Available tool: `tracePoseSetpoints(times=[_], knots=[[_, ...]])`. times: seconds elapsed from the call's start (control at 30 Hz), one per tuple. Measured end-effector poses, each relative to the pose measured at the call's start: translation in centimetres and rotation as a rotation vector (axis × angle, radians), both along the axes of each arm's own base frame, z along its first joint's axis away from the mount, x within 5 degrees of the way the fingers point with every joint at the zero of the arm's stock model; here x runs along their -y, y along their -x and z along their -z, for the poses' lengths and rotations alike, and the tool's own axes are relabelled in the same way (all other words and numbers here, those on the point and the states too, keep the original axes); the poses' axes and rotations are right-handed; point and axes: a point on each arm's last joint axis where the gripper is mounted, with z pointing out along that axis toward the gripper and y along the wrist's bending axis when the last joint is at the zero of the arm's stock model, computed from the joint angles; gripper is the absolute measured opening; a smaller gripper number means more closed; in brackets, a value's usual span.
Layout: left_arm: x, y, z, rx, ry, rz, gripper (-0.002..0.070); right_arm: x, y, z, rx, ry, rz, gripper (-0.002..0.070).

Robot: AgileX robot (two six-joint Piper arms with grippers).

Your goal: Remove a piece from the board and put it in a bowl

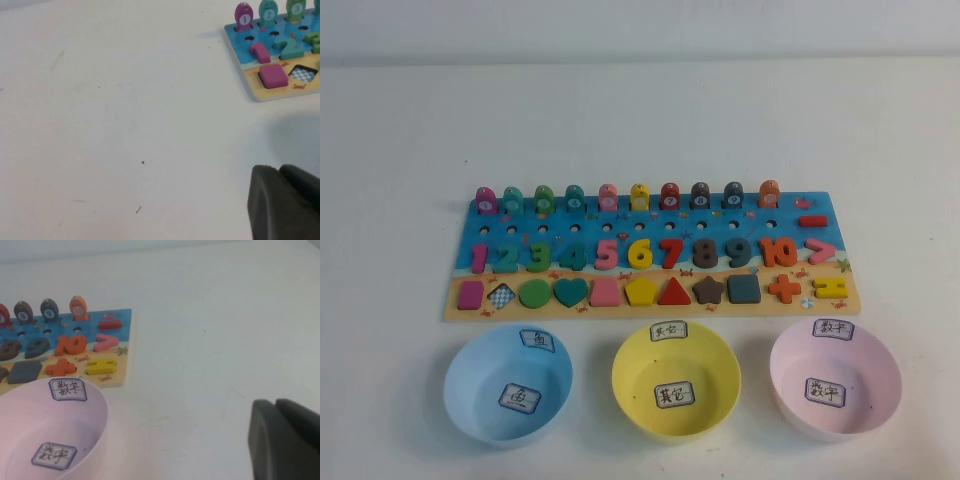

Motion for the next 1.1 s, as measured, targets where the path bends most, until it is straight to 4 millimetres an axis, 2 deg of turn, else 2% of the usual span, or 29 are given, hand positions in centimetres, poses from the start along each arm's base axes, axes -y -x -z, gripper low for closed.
tracePoseSetpoints(times=[0.77, 0.93, 1.1], knots=[[0.0, 0.0, 0.0, 0.0, 0.0, 0.0, -0.0005, 0.0, -0.1, -0.4, 0.047, -0.026, 0.008, -0.0017], [0.0, 0.0, 0.0, 0.0, 0.0, 0.0, -0.0005, -0.5, -0.1, -0.6, 0.05, -0.263, -0.003, -0.0017], [0.0, 0.0, 0.0, 0.0, 0.0, 0.0, -0.0005, -1.4, 0.0, -1.5, 0.052, -0.815, -0.028, -0.0017]])
